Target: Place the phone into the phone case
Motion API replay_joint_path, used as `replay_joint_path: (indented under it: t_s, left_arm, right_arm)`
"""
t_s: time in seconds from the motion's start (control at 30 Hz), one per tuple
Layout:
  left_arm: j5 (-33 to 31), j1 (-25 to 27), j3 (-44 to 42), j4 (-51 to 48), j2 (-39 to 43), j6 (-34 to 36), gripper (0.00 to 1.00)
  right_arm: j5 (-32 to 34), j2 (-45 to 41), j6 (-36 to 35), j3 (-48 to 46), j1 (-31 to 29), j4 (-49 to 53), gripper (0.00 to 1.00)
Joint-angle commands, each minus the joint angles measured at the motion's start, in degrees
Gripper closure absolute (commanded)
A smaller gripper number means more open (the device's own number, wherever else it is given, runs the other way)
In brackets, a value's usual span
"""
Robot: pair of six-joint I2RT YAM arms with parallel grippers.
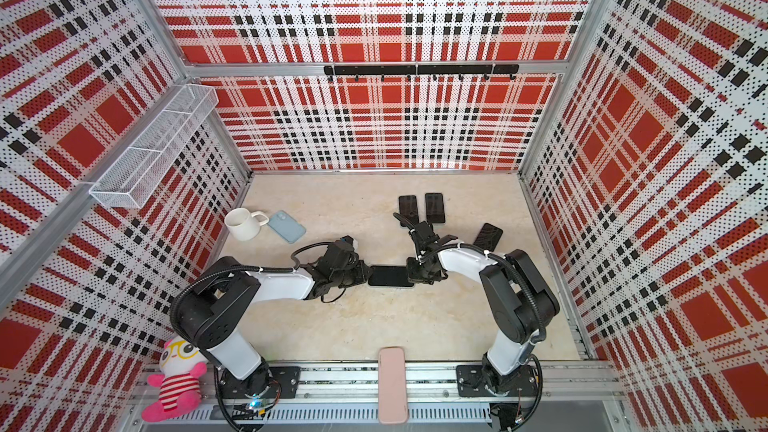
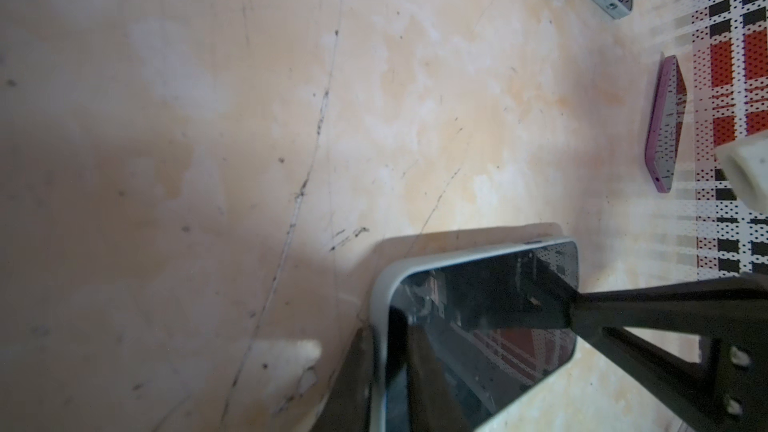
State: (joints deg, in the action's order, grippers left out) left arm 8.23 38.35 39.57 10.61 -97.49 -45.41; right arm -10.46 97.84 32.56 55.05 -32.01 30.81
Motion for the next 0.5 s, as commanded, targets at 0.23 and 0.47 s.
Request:
replay_joint_path:
  t_s: [0.23, 0.47]
  left_arm:
    - [1.9, 0.1, -0.5, -11.5, -2.6, 5.0, 0.83]
    - [2.2, 0.1, 1.0, -12.3, -3.4, 6.5, 0.84]
  right_arm:
    - [3.9, -3.5, -7.5, 8.6, 0.9, 13.8, 0.72]
    - [0.3, 1.4, -9.5, 10.7, 1.9, 10.2, 0.67]
